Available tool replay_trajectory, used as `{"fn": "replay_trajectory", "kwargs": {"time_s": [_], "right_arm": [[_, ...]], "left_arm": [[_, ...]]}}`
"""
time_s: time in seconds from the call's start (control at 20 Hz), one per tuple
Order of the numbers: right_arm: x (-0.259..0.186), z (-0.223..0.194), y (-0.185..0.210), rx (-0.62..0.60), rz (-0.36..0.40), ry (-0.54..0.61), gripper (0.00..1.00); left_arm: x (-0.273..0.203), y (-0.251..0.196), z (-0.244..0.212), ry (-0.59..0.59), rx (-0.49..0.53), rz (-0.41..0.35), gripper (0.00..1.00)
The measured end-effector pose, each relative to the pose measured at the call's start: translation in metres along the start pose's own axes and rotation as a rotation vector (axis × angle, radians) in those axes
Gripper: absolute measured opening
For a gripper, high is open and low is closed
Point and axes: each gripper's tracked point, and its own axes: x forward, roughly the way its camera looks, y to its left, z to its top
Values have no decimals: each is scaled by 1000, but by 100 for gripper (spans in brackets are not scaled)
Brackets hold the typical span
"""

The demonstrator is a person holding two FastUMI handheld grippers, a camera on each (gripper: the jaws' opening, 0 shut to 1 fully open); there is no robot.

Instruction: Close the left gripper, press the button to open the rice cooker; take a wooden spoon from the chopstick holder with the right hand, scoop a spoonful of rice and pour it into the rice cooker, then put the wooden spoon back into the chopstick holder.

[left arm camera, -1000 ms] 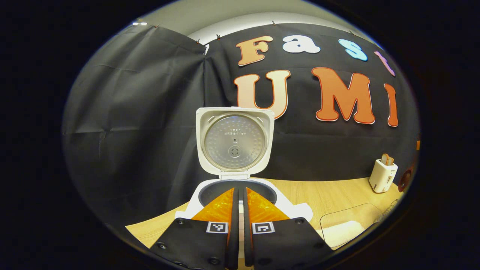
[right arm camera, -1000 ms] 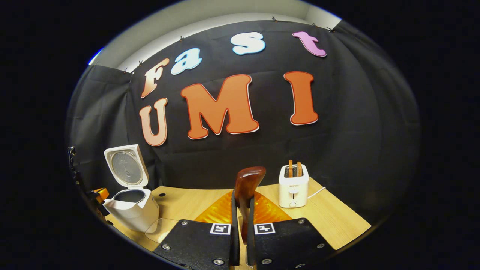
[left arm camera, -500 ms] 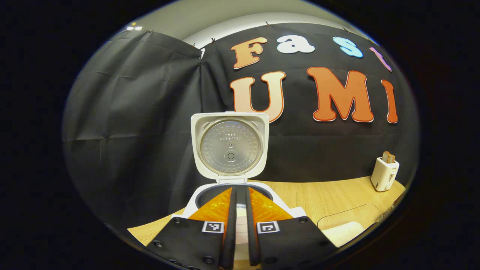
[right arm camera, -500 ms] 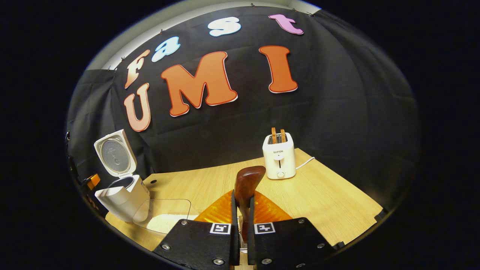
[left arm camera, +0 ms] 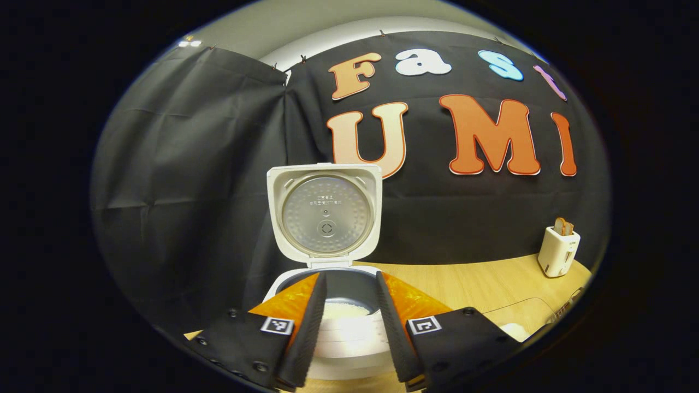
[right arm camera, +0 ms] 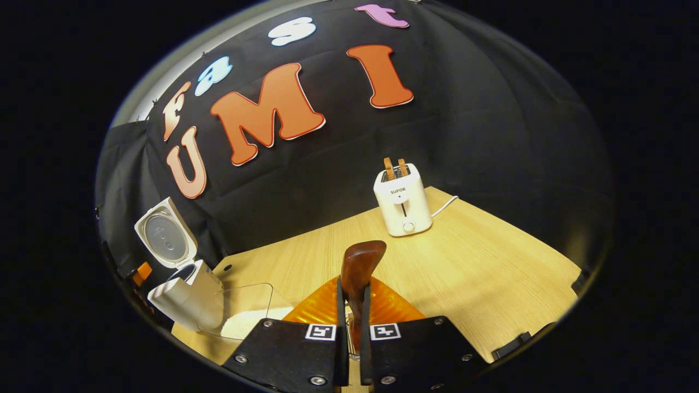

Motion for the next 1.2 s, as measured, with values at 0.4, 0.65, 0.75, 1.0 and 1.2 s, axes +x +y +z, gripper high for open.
{"fn": "replay_trajectory", "kwargs": {"time_s": [0.4,0.65,0.75,1.0,1.2], "right_arm": [[-7,1,-11,60,33,-25,12],[-8,-2,-29,-26,-5,-30,19],[-10,-4,-34,-59,5,-17,25],[-22,0,-44,-61,52,1,34],[-29,26,-55,-174,-1,-77,63]], "left_arm": [[11,-9,4,-1,-1,-2,84],[15,-25,10,-14,25,-35,84],[17,-28,16,-23,38,-37,84],[22,-30,41,-76,85,-31,84],[39,-19,75,-109,71,-6,83]]}}
